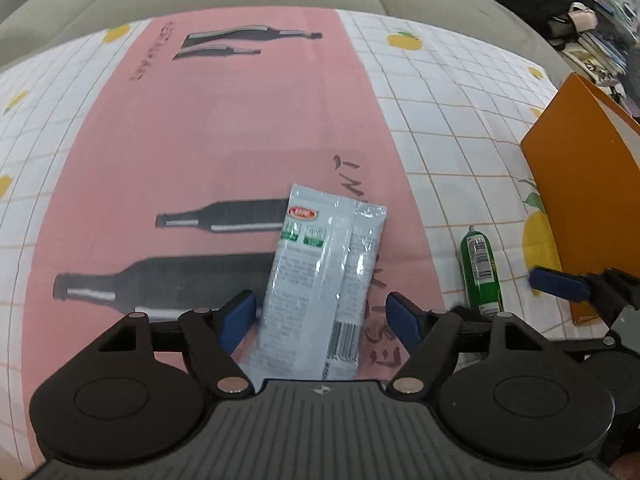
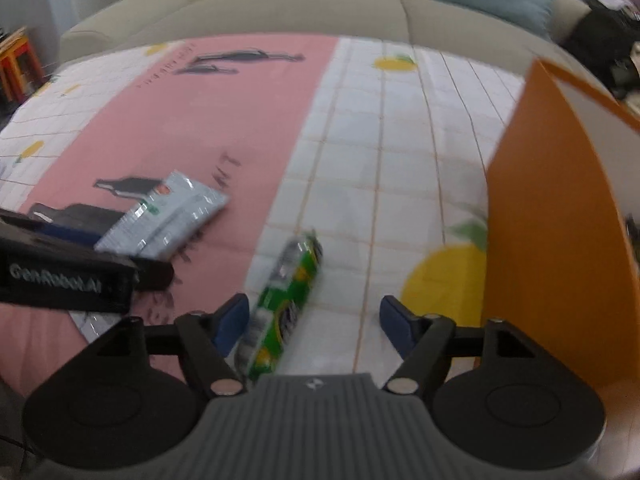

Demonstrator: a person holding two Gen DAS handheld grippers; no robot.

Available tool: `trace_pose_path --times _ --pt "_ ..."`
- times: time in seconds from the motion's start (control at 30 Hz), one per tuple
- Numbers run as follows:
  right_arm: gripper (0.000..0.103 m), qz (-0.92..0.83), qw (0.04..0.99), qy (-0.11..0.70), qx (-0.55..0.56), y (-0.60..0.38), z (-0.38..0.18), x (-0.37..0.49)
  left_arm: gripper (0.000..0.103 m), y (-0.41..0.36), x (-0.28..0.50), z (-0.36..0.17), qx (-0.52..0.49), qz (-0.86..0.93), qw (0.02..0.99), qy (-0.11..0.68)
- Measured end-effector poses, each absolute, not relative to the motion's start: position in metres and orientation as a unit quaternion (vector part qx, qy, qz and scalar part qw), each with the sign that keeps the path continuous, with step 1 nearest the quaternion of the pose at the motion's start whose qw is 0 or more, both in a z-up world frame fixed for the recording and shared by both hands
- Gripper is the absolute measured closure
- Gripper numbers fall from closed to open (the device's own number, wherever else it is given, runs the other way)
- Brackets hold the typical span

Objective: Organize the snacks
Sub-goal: 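Grasp the green sausage snack with the right tool while the left tool holds the packet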

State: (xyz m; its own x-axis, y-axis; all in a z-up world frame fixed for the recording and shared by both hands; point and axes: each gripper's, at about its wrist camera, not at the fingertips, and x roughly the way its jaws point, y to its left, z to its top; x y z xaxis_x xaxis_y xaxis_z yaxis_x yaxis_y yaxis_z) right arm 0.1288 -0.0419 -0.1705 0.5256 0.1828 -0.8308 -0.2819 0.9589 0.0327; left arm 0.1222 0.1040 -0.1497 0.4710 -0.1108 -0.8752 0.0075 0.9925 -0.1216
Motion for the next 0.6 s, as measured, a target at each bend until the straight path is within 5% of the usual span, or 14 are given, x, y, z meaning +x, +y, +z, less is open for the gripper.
trace_pose_path --times 0.17,0.33,0.43,0.6 --pt "0.003 0.133 0.878 0.458 -0.045 -0.034 -0.178 0.127 0.016 0.106 0.12 -0.152 -0.025 -0.034 0.871 0.49" --pt "0.004 0.125 0.883 0.45 -0.04 -0.032 -0.179 0.124 0.017 0.101 0.115 -0.157 0.011 -0.042 0.88 0.473" --pt "0.013 0.116 0.89 0.439 -0.04 -0.03 -0.177 0.121 0.025 0.102 0.117 -0.157 0.013 -0.039 0.884 0.465" --pt "0.062 0.123 0.898 0.419 -0.046 -0.026 -0.171 0.121 0.043 0.104 0.117 -0.156 0.015 -0.035 0.889 0.457"
